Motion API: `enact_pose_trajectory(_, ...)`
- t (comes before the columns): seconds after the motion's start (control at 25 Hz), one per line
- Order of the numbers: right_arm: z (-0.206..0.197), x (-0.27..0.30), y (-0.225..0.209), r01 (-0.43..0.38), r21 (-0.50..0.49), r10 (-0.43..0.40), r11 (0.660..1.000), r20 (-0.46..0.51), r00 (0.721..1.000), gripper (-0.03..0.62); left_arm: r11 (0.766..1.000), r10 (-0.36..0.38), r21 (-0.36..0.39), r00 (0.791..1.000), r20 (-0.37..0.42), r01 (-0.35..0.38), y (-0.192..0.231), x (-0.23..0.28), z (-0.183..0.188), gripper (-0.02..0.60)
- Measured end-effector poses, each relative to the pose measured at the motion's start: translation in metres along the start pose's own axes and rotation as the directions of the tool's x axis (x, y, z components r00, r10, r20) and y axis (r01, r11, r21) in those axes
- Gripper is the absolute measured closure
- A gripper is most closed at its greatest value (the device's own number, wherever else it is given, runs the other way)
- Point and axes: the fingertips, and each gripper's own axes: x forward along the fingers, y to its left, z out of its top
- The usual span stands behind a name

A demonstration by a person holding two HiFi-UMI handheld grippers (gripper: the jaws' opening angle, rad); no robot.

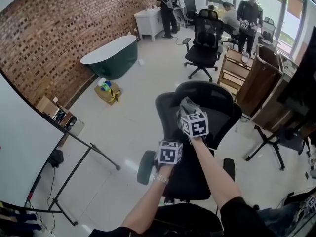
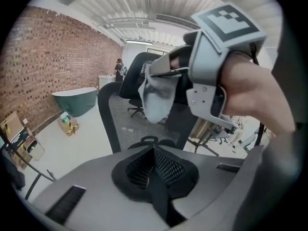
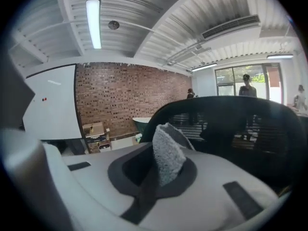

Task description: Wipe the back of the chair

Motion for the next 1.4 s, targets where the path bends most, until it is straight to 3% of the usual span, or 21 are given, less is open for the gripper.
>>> enact_pose_trajectory(0.12, -0.001, 0.021, -0.006, 0.009, -0.007, -0.009, 1.0, -0.024, 1.0, 0.582, 1.0, 0.025, -0.015, 1.0, -0.002, -0.025, 0.013, -0.008, -0.006, 0.578)
enact_pose_trajectory(0.32, -0.011, -0.009, -0.089, 0.165, 0.051, -0.164, 0.985, -0.015, 0.986, 0.582, 0.998, 0.041, -0.037, 0.999, -0.006, -0.041, 0.028, -0.009, -0.014, 0.579)
enact_pose_trajectory(0.56, -0.052, -0.089, -0.182, 0.321, 0.1, -0.32, 0.942, -0.026, 0.947, 0.582, 0.998, 0.026, -0.056, 1.0, -0.008, -0.026, 0.024, 0.002, -0.015, 0.578)
enact_pose_trajectory(0.72, -0.081, -0.127, -0.207, 0.419, 0.14, -0.418, 0.897, -0.038, 0.908, 0.582, 0.998, 0.008, -0.068, 1.0, -0.004, -0.009, 0.023, 0.009, -0.015, 0.579)
enact_pose_trajectory(0.8, -0.093, -0.125, -0.193, 0.41, 0.194, -0.411, 0.891, -0.034, 0.911, 0.582, 0.998, 0.009, -0.065, 1.0, -0.005, -0.009, 0.024, 0.007, -0.016, 0.578)
enact_pose_trajectory(1.0, -0.123, -0.089, -0.148, 0.304, 0.289, -0.309, 0.908, -0.028, 0.951, 0.582, 0.997, 0.039, -0.063, 0.999, -0.031, -0.041, 0.036, 0.004, -0.027, 0.578)
enact_pose_trajectory(1.4, -0.139, -0.092, -0.2, 0.392, 0.194, -0.385, 0.899, -0.075, 0.92, 0.582, 0.992, 0.08, -0.085, 0.992, -0.101, -0.089, 0.058, 0.0, -0.046, 0.578)
